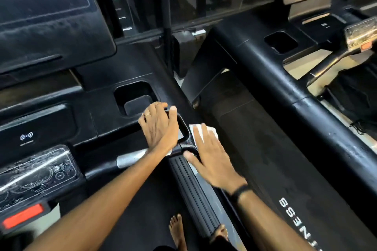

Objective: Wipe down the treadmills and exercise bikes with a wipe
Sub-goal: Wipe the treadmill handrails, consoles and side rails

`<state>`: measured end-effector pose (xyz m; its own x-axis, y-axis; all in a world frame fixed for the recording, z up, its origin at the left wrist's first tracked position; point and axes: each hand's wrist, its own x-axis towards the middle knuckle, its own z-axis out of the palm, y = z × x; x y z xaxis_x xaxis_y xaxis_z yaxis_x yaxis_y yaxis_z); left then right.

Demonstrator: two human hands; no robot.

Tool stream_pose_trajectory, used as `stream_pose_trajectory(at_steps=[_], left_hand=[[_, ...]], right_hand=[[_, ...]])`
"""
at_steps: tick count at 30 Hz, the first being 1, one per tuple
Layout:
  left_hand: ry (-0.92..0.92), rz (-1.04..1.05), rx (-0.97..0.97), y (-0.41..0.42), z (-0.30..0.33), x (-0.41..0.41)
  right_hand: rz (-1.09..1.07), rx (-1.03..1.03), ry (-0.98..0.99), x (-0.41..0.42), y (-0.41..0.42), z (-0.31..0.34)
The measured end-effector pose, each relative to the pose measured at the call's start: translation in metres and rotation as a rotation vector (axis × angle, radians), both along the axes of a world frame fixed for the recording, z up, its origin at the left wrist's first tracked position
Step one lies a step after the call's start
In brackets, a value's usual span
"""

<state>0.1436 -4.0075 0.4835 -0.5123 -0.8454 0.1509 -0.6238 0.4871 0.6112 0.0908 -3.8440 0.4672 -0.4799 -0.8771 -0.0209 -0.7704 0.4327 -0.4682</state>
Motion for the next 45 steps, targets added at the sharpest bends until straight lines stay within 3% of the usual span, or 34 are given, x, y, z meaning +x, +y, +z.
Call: stream_pose_trajectory(at_steps=[5, 9, 11, 13, 16, 18, 21, 26, 29, 31, 34, 39, 42, 45], left_hand=[[-0.148, -0.222, -0.157, -0.045, 0.003, 0.012], [-0.064, -0.261, -0.056, -0.072, 0.01, 0.008], [-0.044, -0.241, -0.031, -0.076, 0.015, 0.008], [-0.062, -0.213, -0.05, -0.078, 0.019, 0.006], [-0.122, -0.261, -0.113, -0.085, 0.02, 0.0], [-0.14, -0.294, -0.162, -0.095, 0.017, -0.006], [-0.183, -0.335, -0.269, -0.105, 0.009, -0.01], [-0.282, -0.367, -0.393, -0.106, 0.0, -0.013], [-0.32, -0.338, -0.401, -0.106, 0.005, -0.016], [-0.336, -0.335, -0.401, -0.103, 0.006, -0.016], [-0.335, -0.338, -0.385, -0.103, 0.008, -0.015], [-0.316, -0.325, -0.36, -0.107, 0.004, -0.015], [-0.353, -0.271, -0.369, -0.107, 0.002, -0.017], [-0.343, -0.164, -0.358, -0.109, 0.003, -0.02]], right_hand=[[-0.216, 0.182, -0.269, 0.019, 0.047, 0.001], [-0.419, 0.215, -0.638, -0.034, -0.015, -0.01], [-0.423, 0.18, -0.694, -0.059, -0.056, -0.015], [-0.332, 0.157, -0.61, -0.071, -0.095, -0.017], [-0.12, 0.131, -0.28, -0.063, -0.118, -0.014], [0.012, 0.11, -0.073, -0.052, -0.1, -0.011], [0.144, 0.107, -0.013, -0.03, -0.047, -0.008], [-0.104, 0.166, -0.368, -0.02, -0.001, -0.003], [-0.34, 0.206, -0.665, -0.049, -0.039, -0.01], [-0.419, 0.205, -0.743, -0.074, -0.077, -0.017], [-0.332, 0.154, -0.599, -0.085, -0.129, -0.013], [-0.003, 0.106, -0.05, -0.044, -0.121, 0.002], [0.105, 0.1, -0.04, -0.026, -0.073, 0.006], [-0.038, 0.122, -0.091, -0.016, -0.053, 0.003]])
